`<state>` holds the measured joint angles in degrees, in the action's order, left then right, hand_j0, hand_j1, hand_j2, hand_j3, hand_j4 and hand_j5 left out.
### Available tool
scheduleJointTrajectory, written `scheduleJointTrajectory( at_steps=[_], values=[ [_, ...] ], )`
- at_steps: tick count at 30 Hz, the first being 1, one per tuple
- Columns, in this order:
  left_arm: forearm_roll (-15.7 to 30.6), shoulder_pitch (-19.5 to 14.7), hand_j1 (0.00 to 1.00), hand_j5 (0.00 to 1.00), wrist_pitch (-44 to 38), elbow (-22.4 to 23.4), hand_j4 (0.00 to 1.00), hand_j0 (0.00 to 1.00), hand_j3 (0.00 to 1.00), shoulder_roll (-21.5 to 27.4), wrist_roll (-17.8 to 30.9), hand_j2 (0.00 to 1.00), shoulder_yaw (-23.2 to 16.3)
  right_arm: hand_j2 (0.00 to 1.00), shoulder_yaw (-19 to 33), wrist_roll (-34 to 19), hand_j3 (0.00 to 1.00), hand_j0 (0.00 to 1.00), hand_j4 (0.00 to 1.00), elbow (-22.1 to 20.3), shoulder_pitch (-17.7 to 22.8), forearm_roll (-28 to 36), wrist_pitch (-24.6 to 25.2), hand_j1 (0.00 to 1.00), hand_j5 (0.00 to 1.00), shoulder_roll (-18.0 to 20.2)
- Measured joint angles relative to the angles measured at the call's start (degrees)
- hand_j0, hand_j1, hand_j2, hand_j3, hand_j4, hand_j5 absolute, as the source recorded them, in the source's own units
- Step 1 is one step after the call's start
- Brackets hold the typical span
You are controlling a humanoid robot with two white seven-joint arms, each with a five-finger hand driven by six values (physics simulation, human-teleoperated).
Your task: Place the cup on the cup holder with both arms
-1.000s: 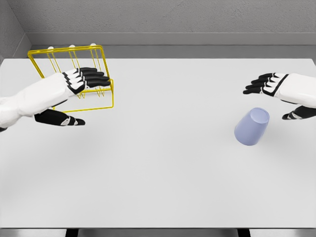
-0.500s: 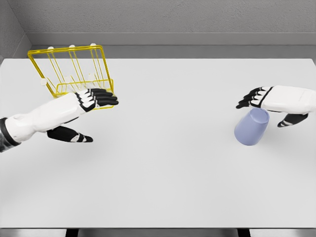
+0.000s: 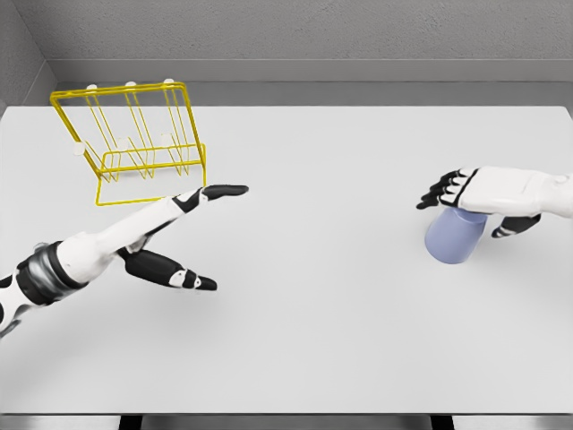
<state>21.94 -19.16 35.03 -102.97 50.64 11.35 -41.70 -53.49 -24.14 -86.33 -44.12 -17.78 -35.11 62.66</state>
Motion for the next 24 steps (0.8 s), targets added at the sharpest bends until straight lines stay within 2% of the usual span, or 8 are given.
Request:
scheduleJointTrajectory(
  at_steps=[3, 7, 14, 19, 24],
  values=[
    [4.49, -1.32, 1.00, 1.00, -1.52, -0.06, 1.00, 1.00, 1.00, 0.21, 0.00, 1.00, -2.37, 1.00, -0.22, -0.03, 1.00, 1.00, 1.00, -0.15, 0.09, -0.76, 0.00, 1.00, 1.00, -0.38],
    [8.51, -2.29, 1.00, 1.00, -9.17, -0.04, 1.00, 1.00, 1.00, 0.00, 0.22, 1.00, -3.46, 1.00, -0.62, -0.05, 1.00, 1.00, 1.00, -0.21, 0.00, -1.23, 0.00, 1.00, 1.00, -0.60],
    [11.15, -2.29, 1.00, 1.00, -17.58, -0.01, 1.00, 1.00, 1.00, -0.17, 0.42, 1.00, -5.08, 0.87, -1.36, -0.05, 0.87, 0.87, 0.87, -0.25, 0.00, -1.81, 0.00, 0.87, 0.87, -0.50],
    [15.21, -2.99, 1.00, 1.00, -24.42, -0.01, 1.00, 1.00, 1.00, -0.20, 0.39, 1.00, -5.30, 0.80, -1.39, -0.92, 0.80, 0.80, 0.80, -0.31, 0.00, -1.54, 0.14, 0.80, 0.80, -0.43],
    [17.18, -2.99, 1.00, 1.00, -28.13, 0.03, 1.00, 1.00, 1.00, -1.58, 0.40, 1.00, -5.36, 0.79, -1.23, -1.46, 0.79, 0.79, 0.79, -0.36, 0.00, -0.88, 0.40, 0.79, 0.79, -0.43]
  ],
)
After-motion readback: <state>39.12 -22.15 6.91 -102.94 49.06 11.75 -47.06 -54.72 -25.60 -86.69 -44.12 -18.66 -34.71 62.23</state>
